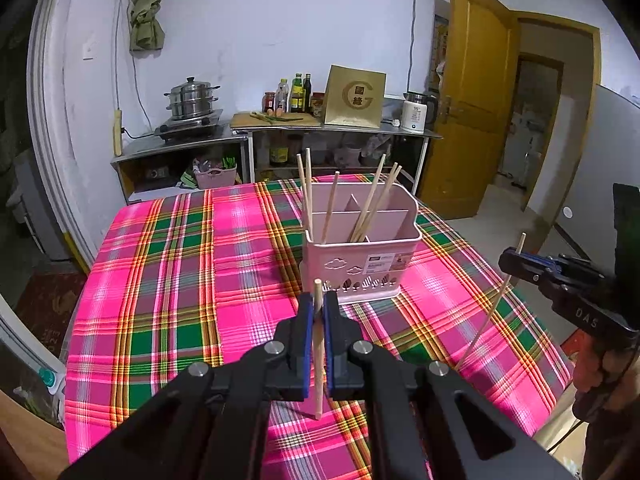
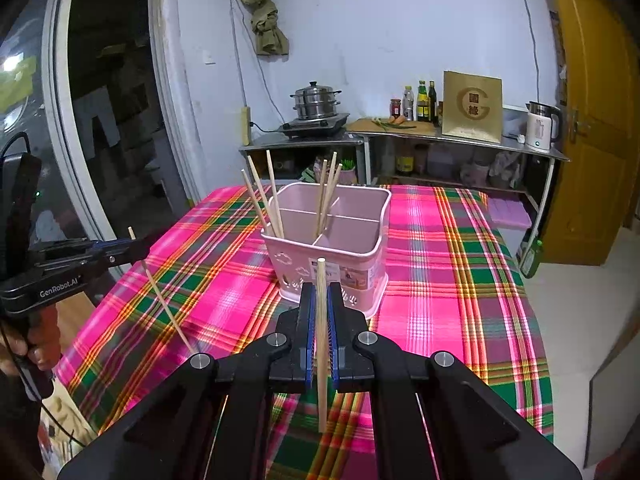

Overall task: Organize utensils
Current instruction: 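Raise the right tool's chopstick upright over the basket while the left tool carries its chopstick there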

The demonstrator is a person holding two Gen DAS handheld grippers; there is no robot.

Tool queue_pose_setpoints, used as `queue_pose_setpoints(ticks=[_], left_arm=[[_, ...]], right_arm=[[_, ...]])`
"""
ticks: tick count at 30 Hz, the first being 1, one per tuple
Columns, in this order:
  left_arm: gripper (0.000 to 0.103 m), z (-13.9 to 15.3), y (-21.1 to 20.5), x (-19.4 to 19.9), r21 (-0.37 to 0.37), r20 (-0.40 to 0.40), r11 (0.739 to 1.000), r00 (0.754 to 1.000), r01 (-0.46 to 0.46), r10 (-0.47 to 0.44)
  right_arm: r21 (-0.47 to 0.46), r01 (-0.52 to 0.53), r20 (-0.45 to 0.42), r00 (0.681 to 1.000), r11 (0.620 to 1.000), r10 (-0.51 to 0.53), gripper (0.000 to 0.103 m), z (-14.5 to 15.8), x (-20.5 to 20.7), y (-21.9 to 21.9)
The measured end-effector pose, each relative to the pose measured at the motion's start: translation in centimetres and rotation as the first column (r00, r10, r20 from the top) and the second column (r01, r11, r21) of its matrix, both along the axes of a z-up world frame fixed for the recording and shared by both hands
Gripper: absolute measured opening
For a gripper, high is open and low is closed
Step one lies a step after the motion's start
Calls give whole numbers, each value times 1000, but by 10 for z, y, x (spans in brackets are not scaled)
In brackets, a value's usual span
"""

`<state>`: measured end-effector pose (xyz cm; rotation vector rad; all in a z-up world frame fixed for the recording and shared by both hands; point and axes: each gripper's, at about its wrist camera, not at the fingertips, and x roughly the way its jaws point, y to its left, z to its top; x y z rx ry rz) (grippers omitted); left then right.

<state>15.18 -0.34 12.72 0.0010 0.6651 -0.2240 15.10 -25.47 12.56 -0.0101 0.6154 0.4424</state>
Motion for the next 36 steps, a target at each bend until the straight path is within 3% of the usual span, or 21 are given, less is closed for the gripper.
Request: queue_pose_setpoints(ticks=[14, 26, 36], left_arm=[[5, 26, -18, 23, -21, 17, 999, 999, 43, -43], [5, 74, -25, 69, -57, 90, 997, 995, 57, -51], [5, 92, -32, 102, -51, 134, 997, 989, 61, -54]], right_arm=[[10, -17, 43, 999, 1000, 16, 5, 18, 16, 14], [83, -26, 122, 992, 996, 16, 5, 60, 50, 23], [142, -10, 164, 986, 990, -14, 5, 81, 86, 26]])
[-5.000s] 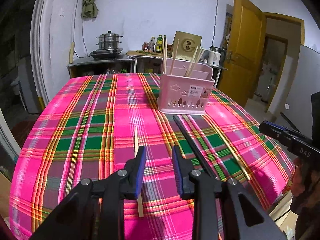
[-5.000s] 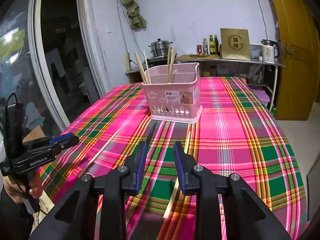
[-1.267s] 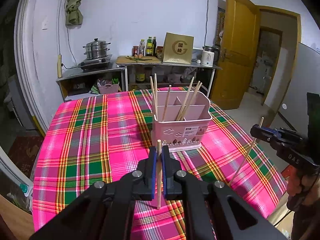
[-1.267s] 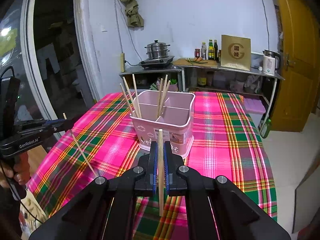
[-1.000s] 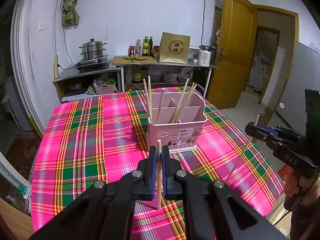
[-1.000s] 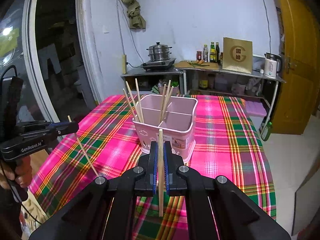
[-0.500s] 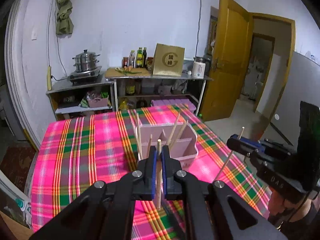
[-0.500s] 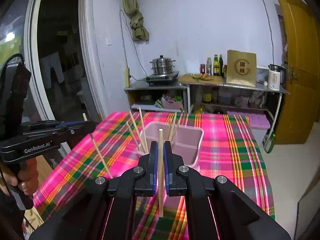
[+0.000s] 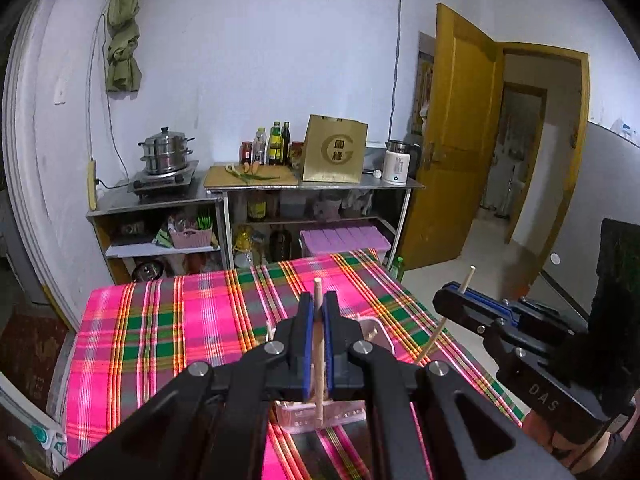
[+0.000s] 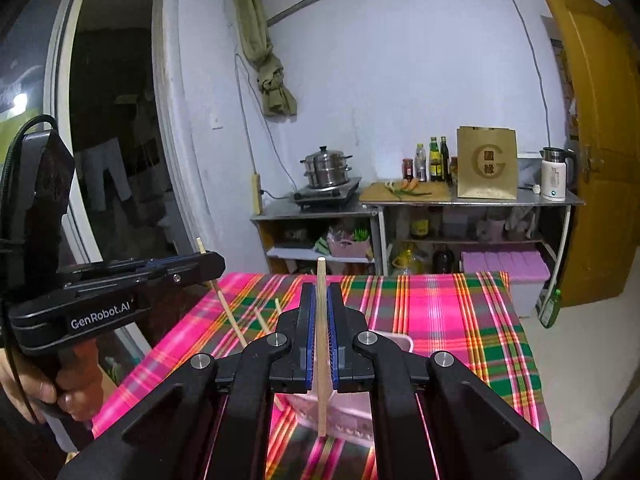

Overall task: Organize utensils
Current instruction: 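Raise the right tool's chopstick upright over the basket while the left tool carries its chopstick there, then lower the right tool's chopstick into the basket and open it while the left tool releases its chopstick inside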

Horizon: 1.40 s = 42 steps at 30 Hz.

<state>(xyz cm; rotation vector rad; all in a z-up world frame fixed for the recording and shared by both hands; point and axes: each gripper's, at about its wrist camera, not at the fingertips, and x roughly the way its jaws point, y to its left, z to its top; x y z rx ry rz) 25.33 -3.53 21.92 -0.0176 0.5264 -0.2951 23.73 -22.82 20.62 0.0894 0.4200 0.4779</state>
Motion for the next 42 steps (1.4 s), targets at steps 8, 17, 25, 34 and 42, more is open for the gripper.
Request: queue_pose_setpoints(ticks=[8, 17, 25, 34, 42], left_arm=[[5, -8, 0, 25, 5, 0, 1000, 1000, -5, 5], [5, -30, 5, 42, -10, -27, 1000, 1000, -10, 9], [5, -54, 7, 52, -6, -68, 1000, 998, -5, 4], [6, -65, 8, 52, 6, -88, 1000, 996, -3, 3], [9, -64, 9, 50, 13, -86, 1000, 996, -10, 11]], right_arm=[[44, 17, 17, 1000, 999, -17, 5, 0, 20, 5], [67, 11, -18, 1000, 998, -9, 5, -25, 44, 12], [61, 5, -62, 998, 998, -2, 5, -51, 53, 18], [29, -22, -101, 995, 999, 24, 6, -68, 57, 25], [-10, -24, -96, 995, 1000, 23, 9, -67, 52, 28]])
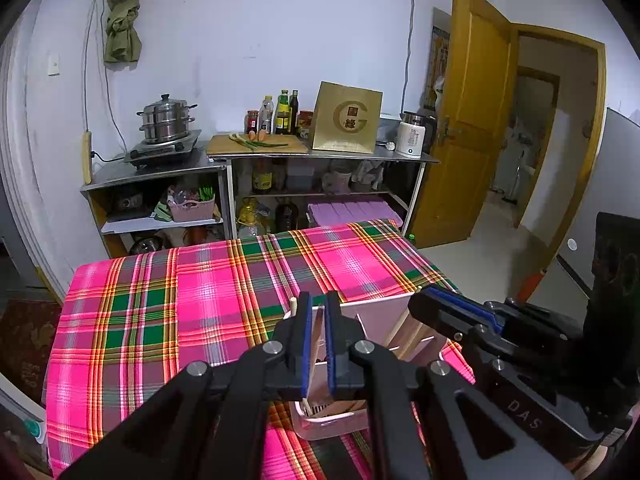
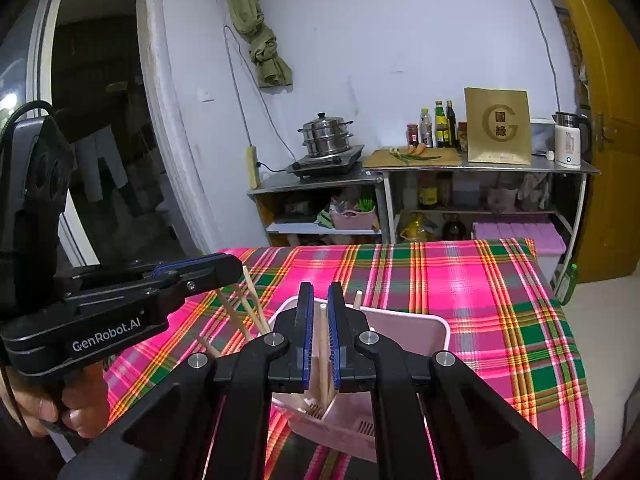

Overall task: Organize utensils
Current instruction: 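Lower the right tool's chopstick into the basket and open it while the left tool releases its chopstick inside, then move both tools back toward the remaining chopsticks on the cloth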

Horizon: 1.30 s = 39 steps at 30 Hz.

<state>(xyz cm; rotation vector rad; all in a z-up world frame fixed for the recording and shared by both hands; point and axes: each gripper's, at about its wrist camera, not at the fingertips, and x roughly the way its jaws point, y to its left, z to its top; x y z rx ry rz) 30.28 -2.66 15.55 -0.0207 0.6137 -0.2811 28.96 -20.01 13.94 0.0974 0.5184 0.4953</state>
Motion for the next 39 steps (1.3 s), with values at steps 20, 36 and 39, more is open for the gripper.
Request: queue_pose_setpoints(ticks=[20, 36, 39], left_arm=[[24, 7, 14, -88, -30, 70, 1000, 998, -5, 8], [30, -91, -6, -148, -37, -92, 999, 996, 16, -19], [30, -112, -7, -147, -45, -145, 999, 989, 0, -6]], right_arm=[[-21, 25, 43, 999, 999, -25, 13, 7, -85, -36], [-49, -22, -35, 999, 999, 20, 15, -46, -151, -49], [-55, -29, -57, 998, 998, 26, 15, -57, -155, -48]])
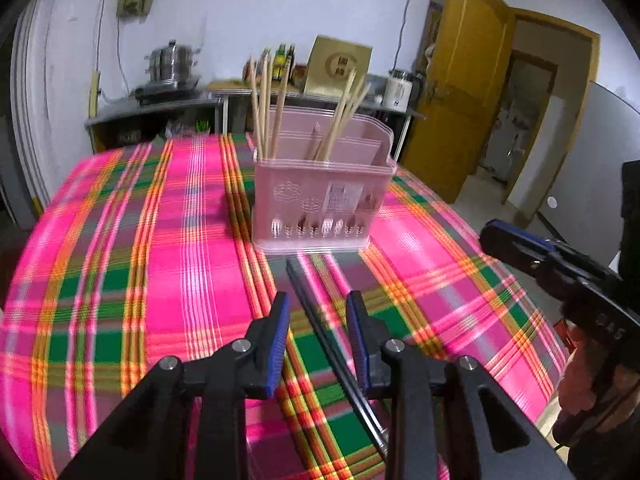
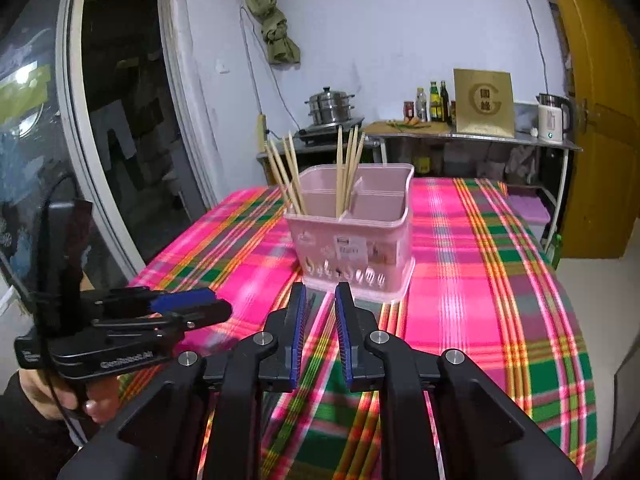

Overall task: Organize utensils
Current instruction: 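Move both tools back toward the remaining chopsticks on the cloth, then close the left tool on a black chopstick while the right tool grasps another black chopstick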

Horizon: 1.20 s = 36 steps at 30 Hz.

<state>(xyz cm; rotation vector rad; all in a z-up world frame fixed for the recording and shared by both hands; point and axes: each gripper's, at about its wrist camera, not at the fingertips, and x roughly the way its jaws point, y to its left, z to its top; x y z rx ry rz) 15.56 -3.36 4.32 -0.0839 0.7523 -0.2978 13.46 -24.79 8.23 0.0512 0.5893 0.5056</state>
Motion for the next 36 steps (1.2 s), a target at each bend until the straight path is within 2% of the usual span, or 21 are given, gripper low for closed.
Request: queue_pose_setpoints(ticks=[8, 19, 28, 36], left_arm=[[30, -37, -4, 11, 7, -100, 999, 994, -39, 39], [30, -69, -15, 35, 57, -200, 996, 977, -67, 78], [33, -68, -24, 38, 107, -179, 991, 979, -79, 97], [33, -68, -21, 41, 67, -195, 994, 976, -86, 98]], right_arm=[[-3, 5, -52, 999, 1000, -5, 17, -24, 1, -3], [5, 12, -70, 997, 1000, -11, 17, -32, 10, -11], [20, 19, -81, 997, 1000, -18, 17, -37, 15, -17], [24, 21, -82, 996, 1000, -19, 17, -37, 14, -19]])
